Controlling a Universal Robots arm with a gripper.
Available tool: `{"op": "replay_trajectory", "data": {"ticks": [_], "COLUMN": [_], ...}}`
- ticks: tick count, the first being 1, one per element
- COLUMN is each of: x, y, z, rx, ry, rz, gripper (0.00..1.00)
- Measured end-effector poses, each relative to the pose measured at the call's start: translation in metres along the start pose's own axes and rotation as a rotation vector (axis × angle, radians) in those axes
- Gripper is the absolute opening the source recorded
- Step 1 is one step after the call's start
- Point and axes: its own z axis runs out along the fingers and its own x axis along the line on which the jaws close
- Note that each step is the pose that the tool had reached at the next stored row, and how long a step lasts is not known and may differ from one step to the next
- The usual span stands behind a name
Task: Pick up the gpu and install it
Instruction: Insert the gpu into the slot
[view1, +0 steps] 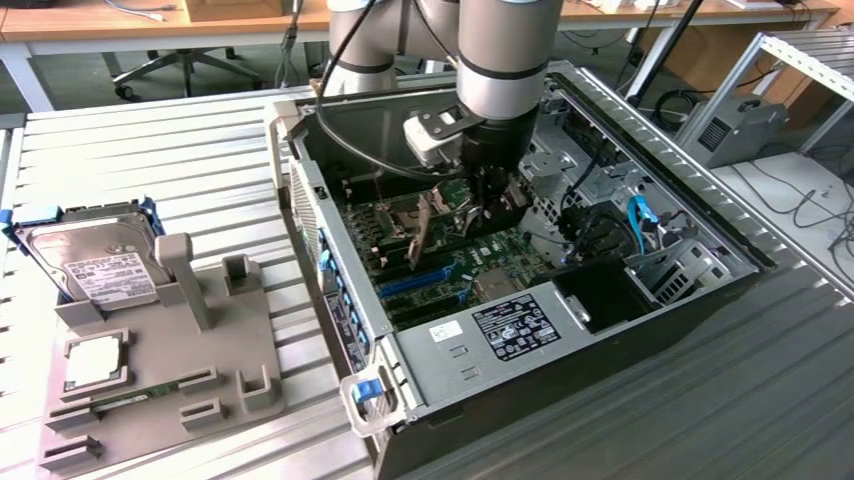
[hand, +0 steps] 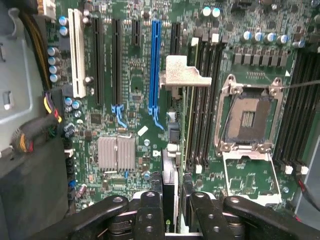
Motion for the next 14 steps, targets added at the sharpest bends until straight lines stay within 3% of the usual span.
{"op": "replay_trajectory", "data": {"ticks": [14], "x": [0.000], "y": [0.0144], "z": [-0.0023], "rx": [0.0001], "ry": [0.0119], "rz": [0.019], "gripper": [0.26]}}
